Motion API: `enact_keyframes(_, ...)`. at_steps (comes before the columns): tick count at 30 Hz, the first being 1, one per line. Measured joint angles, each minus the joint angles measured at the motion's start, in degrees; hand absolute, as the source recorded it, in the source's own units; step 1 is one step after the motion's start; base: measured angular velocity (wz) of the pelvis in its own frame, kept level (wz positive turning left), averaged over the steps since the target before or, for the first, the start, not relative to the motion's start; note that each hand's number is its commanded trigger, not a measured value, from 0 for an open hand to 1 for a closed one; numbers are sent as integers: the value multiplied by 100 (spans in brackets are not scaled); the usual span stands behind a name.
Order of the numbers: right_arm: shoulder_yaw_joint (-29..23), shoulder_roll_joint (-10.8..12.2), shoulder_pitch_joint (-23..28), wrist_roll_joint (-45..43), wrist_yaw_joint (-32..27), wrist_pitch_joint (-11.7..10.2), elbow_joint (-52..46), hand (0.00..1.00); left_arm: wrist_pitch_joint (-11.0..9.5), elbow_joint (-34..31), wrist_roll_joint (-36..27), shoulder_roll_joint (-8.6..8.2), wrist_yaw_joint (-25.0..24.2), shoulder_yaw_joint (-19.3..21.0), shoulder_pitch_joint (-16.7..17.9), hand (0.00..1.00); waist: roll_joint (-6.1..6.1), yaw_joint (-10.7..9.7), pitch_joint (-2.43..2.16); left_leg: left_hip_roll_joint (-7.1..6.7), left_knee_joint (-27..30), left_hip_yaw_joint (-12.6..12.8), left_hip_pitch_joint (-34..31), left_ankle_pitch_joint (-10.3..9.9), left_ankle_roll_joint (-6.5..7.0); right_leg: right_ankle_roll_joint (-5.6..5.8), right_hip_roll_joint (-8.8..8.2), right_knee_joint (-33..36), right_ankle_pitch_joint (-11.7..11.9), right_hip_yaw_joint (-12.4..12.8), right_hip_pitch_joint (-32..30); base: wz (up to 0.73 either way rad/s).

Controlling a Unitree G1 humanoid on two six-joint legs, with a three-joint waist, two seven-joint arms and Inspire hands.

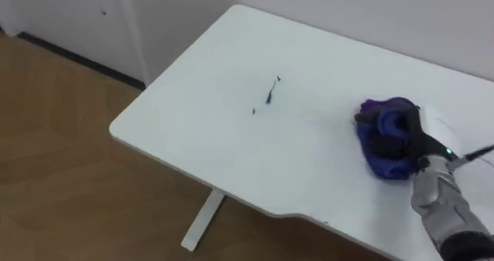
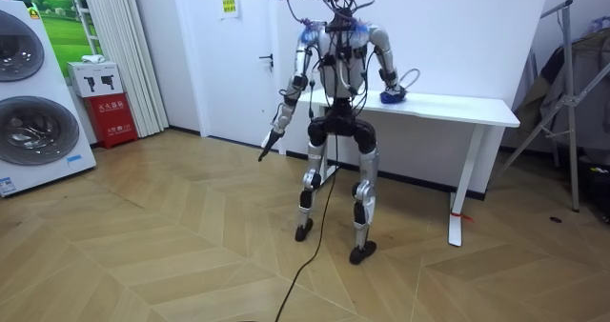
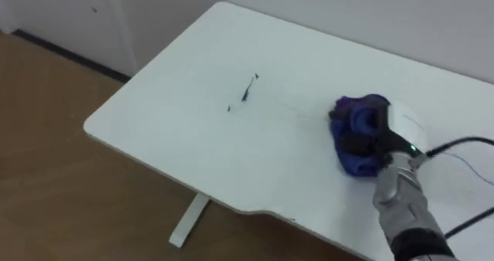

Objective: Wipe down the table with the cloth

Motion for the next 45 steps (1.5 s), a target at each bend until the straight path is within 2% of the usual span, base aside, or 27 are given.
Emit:
enact_keyframes(3,-248,-127,379,213,-152,-75,48,100,-195,-10,10,168,-17,-2,-160,0,14,-150,-13,12,303,411,-34,-141,124,0,-197,441,0,-87,-193,-34)
enact_keyframes(6,-143,-155,377,354,-268,-3,20,100,-445,13,16,215,66,-25,-462,0,109,-65,-69,198,633,721,-166,-496,182,6,-289,560,7,-220,-374,-68)
enact_keyframes(7,29,-149,300,405,-293,135,24,100,-518,64,7,222,123,-48,-672,0,132,50,-74,335,763,880,-258,-545,200,-26,-344,871,-4,-67,-592,-66)
enact_keyframes(8,220,-125,169,406,-321,335,36,100,-700,285,8,247,196,-106,-935,0,133,205,-74,457,824,989,-288,-540,173,-113,-539,1374,-89,53,-846,-69)
enact_keyframes(9,340,-120,79,387,-321,465,34,100,-778,386,6,261,225,-141,-1054,0,127,348,-74,523,845,1068,-289,-536,137,-95,-671,1502,-123,107,-947,-75)
enact_keyframes(11,974,-4,-453,77,-250,882,-26,100,-863,741,6,328,238,-190,-1509,0,78,699,-69,873,953,1119,-497,-463,-107,-111,-980,1308,-87,385,-1227,-58)
enact_keyframes(12,1116,39,-592,-9,-199,909,-70,100,-862,819,-4,351,234,-202,-1605,0,53,740,-71,974,961,1088,-564,-420,-179,-133,-1027,1184,-31,418,-1250,-18)
enact_keyframes(13,1464,121,-924,-158,-90,880,-106,100,-865,937,-53,409,240,-302,-1791,0,27,835,-70,1184,977,980,-708,-328,-344,-136,-1069,840,151,423,-1266,0)
enact_keyframes(14,1707,176,-1269,-276,62,779,-105,100,-869,1017,-57,466,236,-392,-1918,0,-24,888,-67,1342,932,611,-872,-247,-528,-135,-1042,572,367,399,-1268,6)
enact_keyframes(16,1874,187,-1766,-501,243,579,-99,100,-866,1115,-67,555,223,-483,-2148,0,-172,1024,0,1537,939,258,-1106,-131,-754,-176,-973,650,473,419,-1400,27)
enact_keyframes(17,1886,168,-2012,-608,318,453,-67,100,-863,1111,-191,557,210,-491,-2156,0,-201,1109,12,1689,978,51,-1220,-85,-735,493,-863,1091,38,383,-1509,29)
enact_keyframes(18,1886,150,-2078,-556,327,417,-48,100,-859,1113,-295,517,205,-502,-2107,0,-115,1145,28,1835,991,-5,-1222,-18,-612,456,-758,1362,-190,342,-1542,35)
enact_keyframes(19,1881,127,-2053,-446,389,406,-8,100,-850,1113,-481,470,149,-531,-1932,0,-37,1096,29,1996,953,-19,-1217,278,-191,235,-616,1749,-500,277,-1615,36)
enact_keyframes(20,1858,14,-1937,-454,466,402,1,100,-811,1111,-488,448,87,-527,-1683,0,-45,1043,25,2003,913,66,-1213,537,-161,160,-555,1881,-762,197,-1596,40)
enact_keyframes(22,1651,-201,-1720,-313,479,385,170,100,-700,1105,-487,432,64,-490,-1336,0,-50,897,47,1933,934,224,-1249,642,-211,-121,-392,1925,-957,144,-1579,38)
enact_keyframes(24,1241,-363,-1516,-153,454,353,232,100,-588,1095,-413,421,34,-362,-1062,0,-131,597,98,1676,1005,430,-1339,622,-216,-263,-344,1756,-988,-6,-1479,54)
enact_keyframes(26,469,-645,-1046,61,431,252,405,100,-554,1093,-363,400,-43,-126,-916,0,-169,343,95,1174,1127,548,-1337,356,-160,-599,-225,1195,-846,-144,-1200,62)
enact_keyframes(28,-61,-780,-793,199,425,169,511,100,-537,1074,-364,397,-46,-4,-850,0,-135,149,98,856,1110,652,-1260,173,-119,-826,-99,759,-693,-244,-1032,33)
enact_keyframes(29,-346,-871,-640,395,422,80,590,100,-531,1058,-367,397,-45,66,-782,0,-119,130,85,674,1013,731,-1127,88,-44,-823,-9,523,-559,-212,-962,0)
enact_keyframes(31,-489,-1048,-412,735,421,-56,603,100,-531,1059,-384,375,-34,230,-721,0,-49,91,58,564,733,819,-886,85,-35,-799,46,290,-449,-26,-874,-27)
enact_keyframes(33,-611,-1110,-202,992,410,-128,633,100,-532,1053,-395,332,13,329,-589,0,9,11,-8,429,415,831,-564,87,-29,-834,61,158,-393,337,-777,-28)
enact_keyframes(34,-726,-1107,-56,1040,389,-214,653,100,-532,1047,-389,310,45,352,-494,0,76,-90,-111,346,197,828,-399,84,-17,-839,64,140,-391,609,-778,-18)
enact_keyframes(35,-871,-1107,53,1060,370,-296,658,100,-532,976,-386,279,88,454,-430,0,8,-179,-124,288,-10,828,-243,81,-10,-862,68,177,-377,833,-795,-19)
enact_keyframes(37,-1032,-1084,214,1120,298,-306,671,100,-532,894,-382,288,164,608,-418,0,44,-195,-139,264,-163,784,-60,51,43,-853,82,244,-319,957,-795,-33)
enact_keyframes(40,-1105,-1082,508,1518,238,-313,743,100,-532,839,-362,304,217,683,-437,0,-66,-427,-129,234,-201,367,-26,-24,163,-567,94,168,-141,912,-707,-8)
enact_keyframes(41,-1151,-1080,666,1685,232,-313,814,100,-538,828,-354,305,213,683,-440,0,-139,-540,-165,226,-221,345,-13,-31,168,-505,95,120,-104,894,-654,23)
enact_keyframes(45,-1390,-1085,990,1782,220,-262,950,100,-570,762,-190,305,202,681,-430,0,-250,-587,-150,229,-223,260,77,-33,168,-233,72,111,72,642,-577,-6)
